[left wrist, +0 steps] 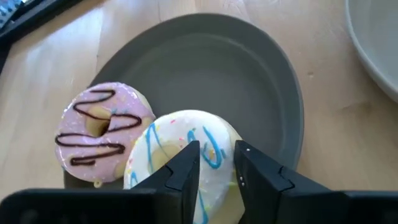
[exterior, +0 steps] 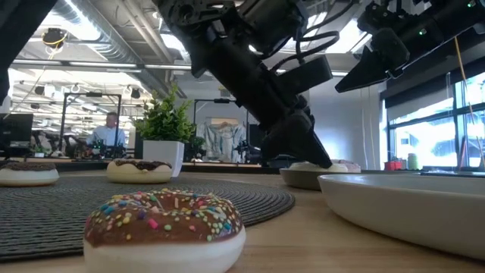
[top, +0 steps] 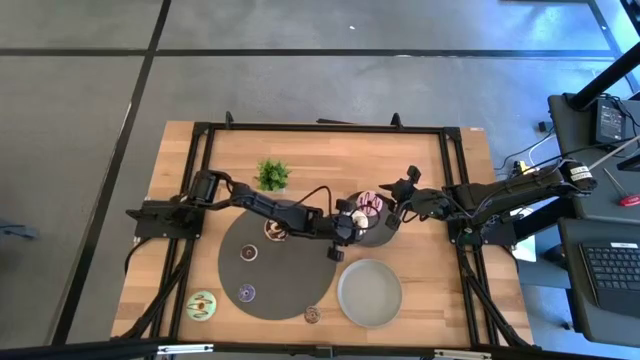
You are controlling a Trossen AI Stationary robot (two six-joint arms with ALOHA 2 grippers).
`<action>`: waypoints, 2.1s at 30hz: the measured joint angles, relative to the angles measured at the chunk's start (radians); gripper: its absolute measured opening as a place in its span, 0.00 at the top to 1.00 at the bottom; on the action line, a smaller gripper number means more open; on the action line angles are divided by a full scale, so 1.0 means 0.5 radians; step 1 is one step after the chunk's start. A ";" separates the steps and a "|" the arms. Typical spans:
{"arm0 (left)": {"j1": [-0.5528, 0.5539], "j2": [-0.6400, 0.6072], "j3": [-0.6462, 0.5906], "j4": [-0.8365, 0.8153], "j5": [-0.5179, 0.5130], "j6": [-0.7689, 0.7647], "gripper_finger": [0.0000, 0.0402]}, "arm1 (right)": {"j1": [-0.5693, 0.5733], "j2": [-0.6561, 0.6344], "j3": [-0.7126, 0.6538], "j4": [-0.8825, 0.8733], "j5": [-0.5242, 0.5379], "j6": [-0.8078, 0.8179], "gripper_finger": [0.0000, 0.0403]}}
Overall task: Pick & Place donuts
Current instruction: Put the large white donut on the black plate, then put the large black donut on the black plate
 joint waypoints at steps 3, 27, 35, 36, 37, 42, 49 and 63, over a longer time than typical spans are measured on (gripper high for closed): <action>0.000 -0.003 0.052 -0.133 0.001 -0.003 0.74 | 0.000 0.000 0.000 0.000 0.000 0.000 0.68; -0.226 -1.025 -0.659 -1.297 -0.004 -1.547 0.75 | 0.000 0.001 0.000 -0.038 -0.097 0.048 0.68; -0.376 -1.100 -0.889 -1.211 -0.084 -1.672 0.72 | -0.002 0.001 0.000 -0.024 -0.102 0.050 0.68; -0.384 -1.084 -0.911 -1.173 -0.084 -1.676 0.71 | -0.002 0.001 0.000 -0.024 -0.102 0.051 0.68; -0.386 -1.074 -0.929 -1.162 -0.081 -1.678 0.71 | -0.002 0.001 0.001 -0.024 -0.102 0.053 0.68; -0.385 -1.059 -0.932 -1.139 -0.161 -1.724 0.64 | -0.002 0.001 0.001 -0.025 -0.102 0.061 0.68; -0.385 -1.058 -0.932 -1.146 -0.214 -1.659 0.57 | -0.002 0.001 0.000 -0.025 -0.102 0.093 0.68; -0.394 -1.022 -0.932 -1.199 -0.251 -1.752 0.57 | -0.002 0.001 0.000 -0.028 -0.102 0.078 0.68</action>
